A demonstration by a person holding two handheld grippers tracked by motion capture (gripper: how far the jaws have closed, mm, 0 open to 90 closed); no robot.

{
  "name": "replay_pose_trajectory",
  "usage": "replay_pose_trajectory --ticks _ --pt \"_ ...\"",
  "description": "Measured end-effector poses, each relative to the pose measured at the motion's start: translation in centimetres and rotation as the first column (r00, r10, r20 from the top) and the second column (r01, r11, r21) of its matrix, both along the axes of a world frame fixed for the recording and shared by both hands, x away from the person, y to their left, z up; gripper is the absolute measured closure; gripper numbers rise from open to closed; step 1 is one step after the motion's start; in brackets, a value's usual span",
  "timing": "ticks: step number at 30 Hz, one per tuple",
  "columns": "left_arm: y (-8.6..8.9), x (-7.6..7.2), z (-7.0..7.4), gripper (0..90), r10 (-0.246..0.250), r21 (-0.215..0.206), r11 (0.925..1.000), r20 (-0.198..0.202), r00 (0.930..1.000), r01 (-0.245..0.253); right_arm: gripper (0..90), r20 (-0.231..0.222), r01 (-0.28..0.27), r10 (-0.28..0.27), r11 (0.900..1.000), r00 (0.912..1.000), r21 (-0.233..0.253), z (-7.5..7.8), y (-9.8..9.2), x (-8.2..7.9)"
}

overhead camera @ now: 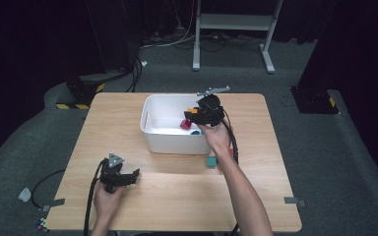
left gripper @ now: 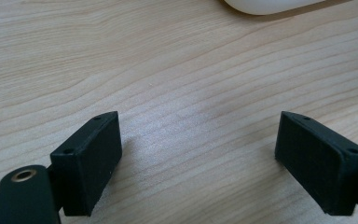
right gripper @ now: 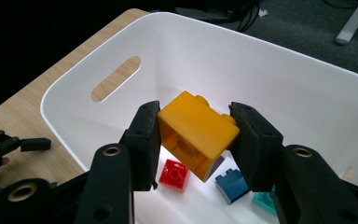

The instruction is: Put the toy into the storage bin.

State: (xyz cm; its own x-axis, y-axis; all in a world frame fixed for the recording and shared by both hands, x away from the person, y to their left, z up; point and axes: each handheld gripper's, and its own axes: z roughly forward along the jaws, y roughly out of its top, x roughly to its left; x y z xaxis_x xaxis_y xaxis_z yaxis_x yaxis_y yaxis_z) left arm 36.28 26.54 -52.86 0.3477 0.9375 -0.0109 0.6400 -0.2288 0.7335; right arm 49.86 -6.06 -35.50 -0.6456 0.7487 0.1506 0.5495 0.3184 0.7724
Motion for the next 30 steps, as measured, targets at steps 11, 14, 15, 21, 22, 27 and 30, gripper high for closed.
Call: replay_pose_trajectory --ticks 11,14,15,21,22,27,30 --pt "0.0 0.0 0.0 14.6 0.0 0.0 1.0 0.0 1.0 0.0 43.4 0.003 0.023 -0.023 0.999 0.9997 -0.024 -0.6 0.9 0.3" --pt "0.0 0.0 0.0 14.6 -0.001 0.0 1.0 0.0 1.0 0.001 43.0 0.008 0.024 -0.024 1.0 0.9997 -0.017 -0.5 0.4 0.1" --pt "0.0 0.0 0.0 14.6 -0.001 0.001 1.0 0.0 1.0 0.001 43.0 0.011 0.025 -0.024 1.0 0.9996 -0.017 -0.4 0.1 0.0" --pt "0.0 0.0 0.0 14.6 -0.002 0.002 1.0 -0.001 1.0 0.002 42.8 0.051 0.038 -0.038 0.999 0.998 0.014 0.1 -1.6 -1.1" --pt "0.0 0.0 0.0 14.6 -0.001 0.002 1.0 -0.001 1.0 0.001 42.7 0.054 0.039 -0.039 0.999 0.9978 0.011 0.1 -1.8 -1.3" --pt "0.0 0.0 0.0 14.6 -0.002 0.002 1.0 -0.001 1.0 0.002 41.4 0.067 0.041 -0.04 0.999 0.9969 -0.011 0.2 -3.0 -2.3" --pt "0.0 0.0 0.0 14.6 -0.002 0.003 1.0 -0.001 1.0 0.002 41.4 0.071 0.045 -0.045 0.999 0.9965 0.001 0.0 -3.8 -2.8"
